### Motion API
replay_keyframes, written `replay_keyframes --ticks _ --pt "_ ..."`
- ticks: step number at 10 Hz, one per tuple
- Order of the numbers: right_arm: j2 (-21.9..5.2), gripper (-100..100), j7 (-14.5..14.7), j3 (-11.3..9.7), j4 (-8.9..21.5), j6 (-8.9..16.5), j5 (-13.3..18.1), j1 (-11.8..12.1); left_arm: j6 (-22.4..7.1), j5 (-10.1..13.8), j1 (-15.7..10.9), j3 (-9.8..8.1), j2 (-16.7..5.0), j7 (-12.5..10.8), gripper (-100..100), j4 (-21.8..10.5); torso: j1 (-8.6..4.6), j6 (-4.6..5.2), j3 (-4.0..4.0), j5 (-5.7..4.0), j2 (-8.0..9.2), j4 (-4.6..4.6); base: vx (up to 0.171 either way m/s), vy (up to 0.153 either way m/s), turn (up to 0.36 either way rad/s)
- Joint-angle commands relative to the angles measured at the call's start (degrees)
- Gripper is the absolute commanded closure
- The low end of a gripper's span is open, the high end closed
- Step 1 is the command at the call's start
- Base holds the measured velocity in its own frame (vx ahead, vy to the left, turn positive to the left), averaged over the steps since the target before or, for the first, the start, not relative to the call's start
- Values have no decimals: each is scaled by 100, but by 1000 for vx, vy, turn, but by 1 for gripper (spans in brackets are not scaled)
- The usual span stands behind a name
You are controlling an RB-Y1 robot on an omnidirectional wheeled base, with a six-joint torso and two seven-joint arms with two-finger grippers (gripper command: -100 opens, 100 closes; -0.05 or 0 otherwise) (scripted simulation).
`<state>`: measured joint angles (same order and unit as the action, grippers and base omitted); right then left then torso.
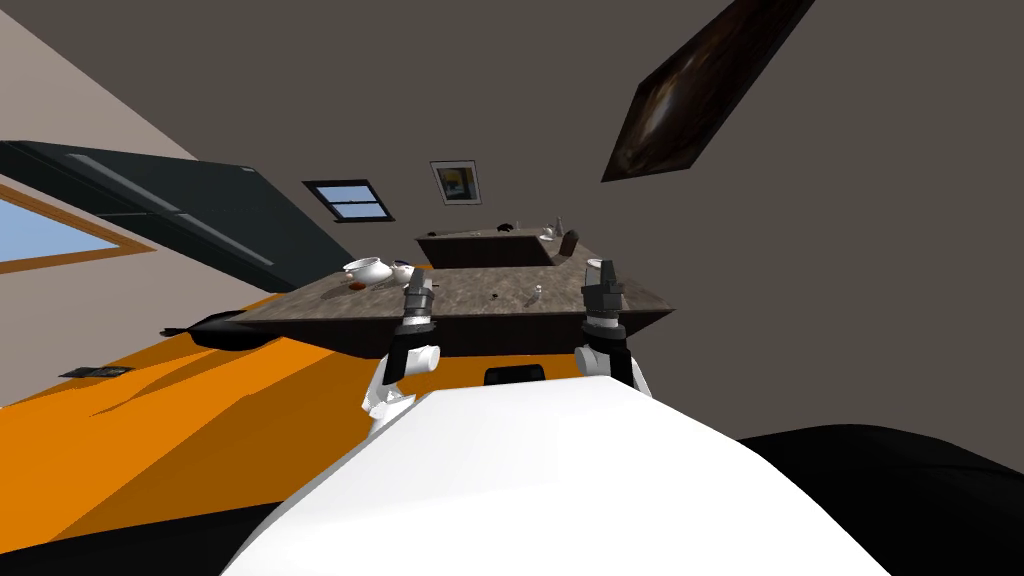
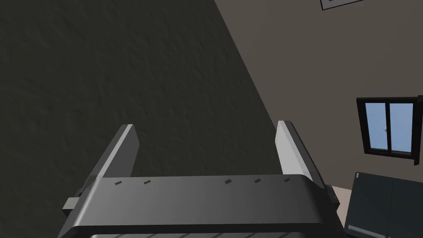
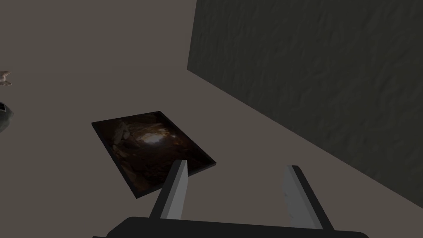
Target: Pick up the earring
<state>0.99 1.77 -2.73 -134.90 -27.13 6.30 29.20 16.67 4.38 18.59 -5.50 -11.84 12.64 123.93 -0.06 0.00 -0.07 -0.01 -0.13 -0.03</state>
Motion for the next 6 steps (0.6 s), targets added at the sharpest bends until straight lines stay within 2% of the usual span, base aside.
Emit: replay_keyframes --ticks 1,2,4,5,6 --pt "0 0 0 0 0 0 0 0 -286 23 -29 14 -14 61 -100 -25 0 0 0 0 0 0 26 -18 -23" --pt "0 0 0 0 0 0 0 0 -455 111 -184 -33 -108 134 -100 -166 -1 -1 1 0 2 0 32 -28 -43" --pt "0 0 0 0 0 0 0 0 -659 111 -184 -33 -108 134 -100 -166 -2 -1 0 -1 1 0 16 -12 -10" --pt "0 0 0 0 0 0 0 0 -862 202 -345 -81 -199 212 -100 -314 3 -2 4 0 8 1 17 -17 -50" --pt "0 0 0 0 0 0 0 0 -1008 202 -345 -81 -199 212 -100 -314 0 0 3 0 5 1 22 -16 -26"
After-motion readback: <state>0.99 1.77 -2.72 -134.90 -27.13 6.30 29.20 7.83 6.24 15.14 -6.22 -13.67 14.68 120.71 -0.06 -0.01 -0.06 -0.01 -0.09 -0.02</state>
